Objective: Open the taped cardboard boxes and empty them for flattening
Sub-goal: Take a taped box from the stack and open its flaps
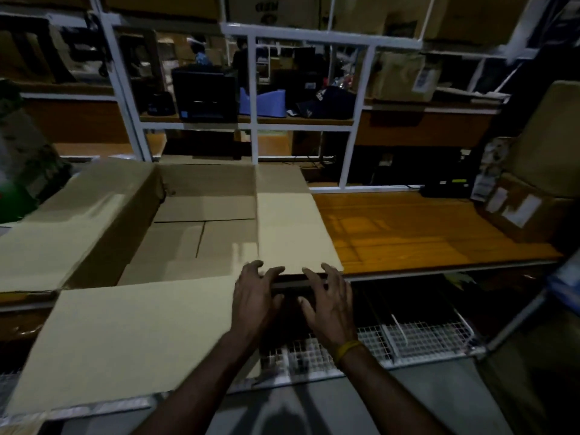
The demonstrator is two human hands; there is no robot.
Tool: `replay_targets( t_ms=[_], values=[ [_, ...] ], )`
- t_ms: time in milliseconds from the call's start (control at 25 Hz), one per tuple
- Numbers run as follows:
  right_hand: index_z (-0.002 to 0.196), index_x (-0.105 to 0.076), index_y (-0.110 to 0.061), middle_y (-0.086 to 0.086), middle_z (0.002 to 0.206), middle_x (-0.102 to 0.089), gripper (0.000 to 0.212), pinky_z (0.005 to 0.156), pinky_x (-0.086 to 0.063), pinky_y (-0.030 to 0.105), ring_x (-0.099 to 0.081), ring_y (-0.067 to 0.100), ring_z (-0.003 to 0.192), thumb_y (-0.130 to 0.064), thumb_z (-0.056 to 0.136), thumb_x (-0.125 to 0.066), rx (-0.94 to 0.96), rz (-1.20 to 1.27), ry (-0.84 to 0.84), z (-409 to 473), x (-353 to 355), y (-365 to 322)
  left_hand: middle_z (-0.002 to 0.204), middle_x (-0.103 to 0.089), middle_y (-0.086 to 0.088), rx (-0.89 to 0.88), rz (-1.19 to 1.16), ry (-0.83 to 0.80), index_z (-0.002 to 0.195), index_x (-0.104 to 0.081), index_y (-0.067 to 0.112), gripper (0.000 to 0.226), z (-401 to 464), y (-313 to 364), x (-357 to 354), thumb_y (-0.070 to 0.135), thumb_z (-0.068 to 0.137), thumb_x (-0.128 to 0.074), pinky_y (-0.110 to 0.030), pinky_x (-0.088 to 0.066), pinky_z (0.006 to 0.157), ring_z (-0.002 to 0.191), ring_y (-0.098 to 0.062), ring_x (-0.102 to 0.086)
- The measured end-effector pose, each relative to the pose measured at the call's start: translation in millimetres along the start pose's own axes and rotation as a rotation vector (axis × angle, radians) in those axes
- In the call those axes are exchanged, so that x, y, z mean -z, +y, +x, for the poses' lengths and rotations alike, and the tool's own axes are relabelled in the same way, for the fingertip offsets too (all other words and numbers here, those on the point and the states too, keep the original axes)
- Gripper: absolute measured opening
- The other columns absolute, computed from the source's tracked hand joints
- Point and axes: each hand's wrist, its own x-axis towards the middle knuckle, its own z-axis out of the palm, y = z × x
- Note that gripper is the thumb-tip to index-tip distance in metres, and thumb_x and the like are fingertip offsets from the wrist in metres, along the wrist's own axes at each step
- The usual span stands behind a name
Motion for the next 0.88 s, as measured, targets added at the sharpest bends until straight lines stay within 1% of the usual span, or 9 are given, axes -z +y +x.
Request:
replay_targets(
  t_ms=[160,360,400,480,560,720,880],
  values=[
    [0.144,-0.043,-0.031,0.013,0.154,-0.032,0.061,0.114,-0.024,0.063,-0.03,0.037,0.142,-0.033,0.088,-0.068,-0.096,-0.057,0.026,-15.8,60.5,90.2,0.141,-0.045,-0.02,-0.156,0.043,-0.077,0.138,-0.055,0.022,0.068,3.6,89.8,-58.7,0.018,0.075,-0.078,-0.047,-0.042,0.106,0.132,-0.037,-0.043],
    [0.148,-0.037,-0.031,0.012,0.157,-0.025,0.061,0.117,-0.017,0.062,-0.021,0.034,0.147,-0.032,0.093,-0.063,-0.243,-0.162,0.056,-52.1,131.6,198.6,0.154,-0.032,-0.015,-0.296,0.043,-0.165,0.147,-0.044,0.023,0.071,0.4,208.6,-130.3,0.022,0.083,-0.076,-0.044,-0.042,0.108,0.139,-0.033,-0.038],
    [0.147,-0.038,-0.031,0.013,0.157,-0.026,0.061,0.116,-0.019,0.062,-0.022,0.035,0.146,-0.032,0.092,-0.063,-0.269,-0.18,0.064,-59.6,143.4,217.0,0.155,-0.03,-0.015,-0.328,0.031,-0.174,0.147,-0.042,0.023,0.072,-0.1,229.5,-143.0,0.022,0.083,-0.076,-0.043,-0.043,0.108,0.139,-0.032,-0.037],
    [0.145,-0.041,-0.031,0.014,0.154,-0.031,0.063,0.112,-0.028,0.063,-0.03,0.037,0.143,-0.031,0.088,-0.069,-0.323,-0.217,0.101,-71.5,165.8,251.7,0.156,-0.029,-0.016,-0.412,0.013,-0.197,0.148,-0.041,0.021,0.074,0.4,268.6,-170.6,0.021,0.083,-0.076,-0.044,-0.043,0.108,0.14,-0.033,-0.036],
    [0.143,-0.043,-0.031,0.014,0.152,-0.036,0.066,0.108,-0.034,0.061,-0.036,0.037,0.14,-0.029,0.084,-0.073,-0.393,-0.239,0.145,-80.9,186.0,282.9,0.154,-0.031,-0.016,-0.486,-0.002,-0.227,0.149,-0.04,0.023,0.077,2.0,304.6,-197.3,0.022,0.082,-0.078,-0.043,-0.045,0.106,0.138,-0.033,-0.038],
    [0.143,-0.041,-0.031,0.015,0.149,-0.04,0.071,0.105,-0.04,0.056,-0.041,0.036,0.136,-0.025,0.08,-0.073,-0.5,-0.296,0.221,-104.9,221.0,343.2,0.151,-0.037,-0.017,-0.63,-0.048,-0.313,0.146,-0.043,0.026,0.078,6.4,380.8,-252.0,0.023,0.078,-0.081,-0.045,-0.047,0.104,0.137,-0.034,-0.04],
    [0.142,-0.038,-0.032,0.016,0.145,-0.045,0.076,0.101,-0.044,0.059,-0.047,0.037,0.132,-0.025,0.077,-0.075,-0.64,-0.389,0.283,-114.1,253.0,409.4,0.15,-0.037,-0.018,-0.759,-0.157,-0.396,0.145,-0.046,0.025,0.075,20.3,459.3,-303.0,0.019,0.078,-0.077,-0.044,-0.046,0.105,0.137,-0.035,-0.04]
  ],
)
